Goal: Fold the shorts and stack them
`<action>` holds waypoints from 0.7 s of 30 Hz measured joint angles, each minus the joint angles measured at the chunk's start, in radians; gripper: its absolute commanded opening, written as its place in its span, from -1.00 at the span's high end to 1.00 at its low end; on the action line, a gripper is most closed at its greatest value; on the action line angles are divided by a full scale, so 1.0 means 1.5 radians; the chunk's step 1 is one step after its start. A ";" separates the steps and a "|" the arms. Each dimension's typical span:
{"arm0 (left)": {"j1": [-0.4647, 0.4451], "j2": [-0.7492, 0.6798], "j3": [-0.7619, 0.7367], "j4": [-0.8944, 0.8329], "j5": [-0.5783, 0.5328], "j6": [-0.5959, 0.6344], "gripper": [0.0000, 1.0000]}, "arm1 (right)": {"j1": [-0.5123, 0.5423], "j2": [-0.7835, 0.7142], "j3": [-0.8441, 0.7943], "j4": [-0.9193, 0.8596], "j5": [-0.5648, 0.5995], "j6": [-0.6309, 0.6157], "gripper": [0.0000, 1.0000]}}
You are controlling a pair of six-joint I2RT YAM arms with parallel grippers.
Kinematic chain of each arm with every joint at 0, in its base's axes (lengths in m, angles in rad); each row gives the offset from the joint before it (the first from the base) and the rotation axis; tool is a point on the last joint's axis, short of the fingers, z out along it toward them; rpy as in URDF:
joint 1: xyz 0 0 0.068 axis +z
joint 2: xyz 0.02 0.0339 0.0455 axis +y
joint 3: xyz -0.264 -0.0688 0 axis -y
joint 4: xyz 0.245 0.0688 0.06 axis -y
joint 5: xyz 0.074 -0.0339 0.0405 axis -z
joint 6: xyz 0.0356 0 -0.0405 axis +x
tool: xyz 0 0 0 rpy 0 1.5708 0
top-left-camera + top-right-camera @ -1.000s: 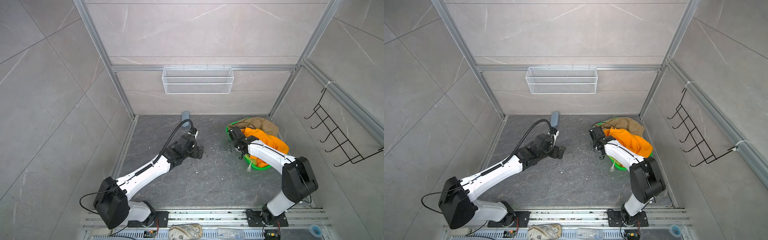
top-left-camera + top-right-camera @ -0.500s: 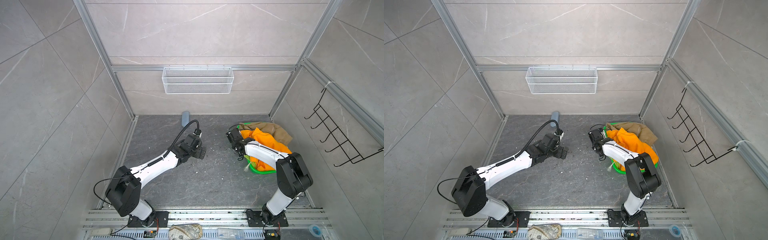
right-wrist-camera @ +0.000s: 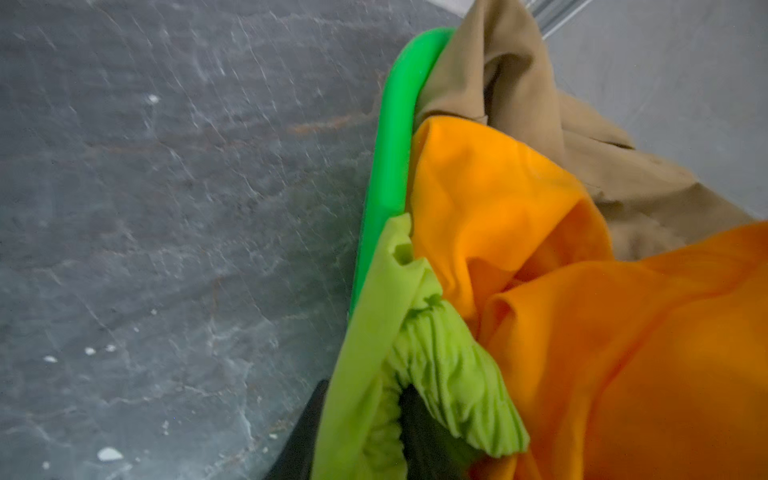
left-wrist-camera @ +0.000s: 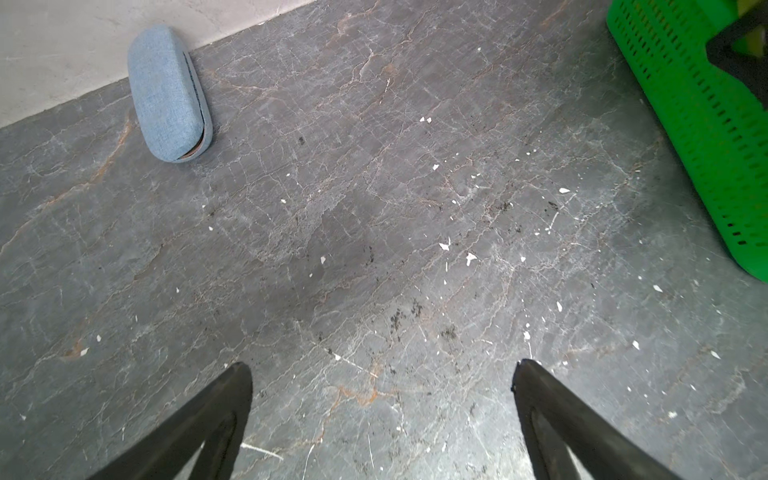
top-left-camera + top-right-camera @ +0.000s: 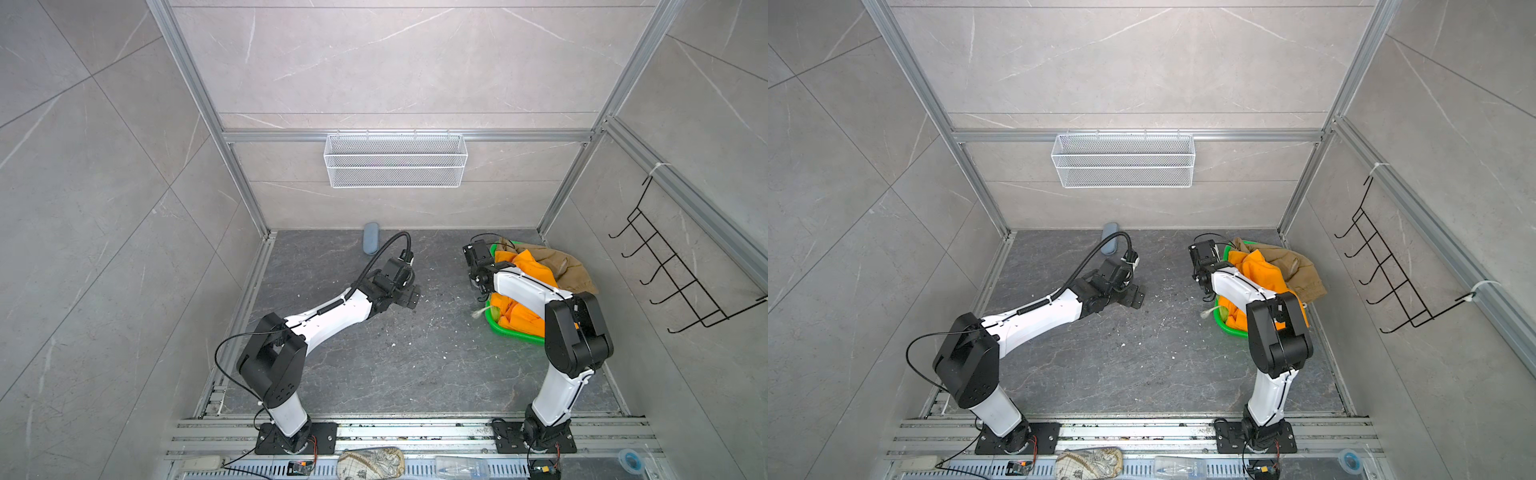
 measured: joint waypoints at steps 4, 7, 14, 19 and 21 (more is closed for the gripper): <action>0.000 0.024 0.025 -0.001 -0.007 0.007 -1.00 | -0.012 0.029 0.027 0.037 -0.027 -0.041 0.37; 0.000 0.036 0.037 -0.001 -0.008 0.007 -1.00 | -0.020 0.046 0.046 0.052 -0.047 -0.067 0.15; 0.000 0.041 0.049 -0.001 -0.008 0.007 -1.00 | -0.018 0.046 0.047 0.051 -0.057 -0.075 -0.99; 0.000 0.041 0.056 -0.002 -0.003 -0.003 -1.00 | -0.018 -0.013 0.019 0.038 -0.027 -0.040 -0.99; 0.000 0.040 0.057 -0.002 -0.002 -0.009 -1.00 | -0.018 -0.055 0.011 0.023 -0.015 -0.013 -0.99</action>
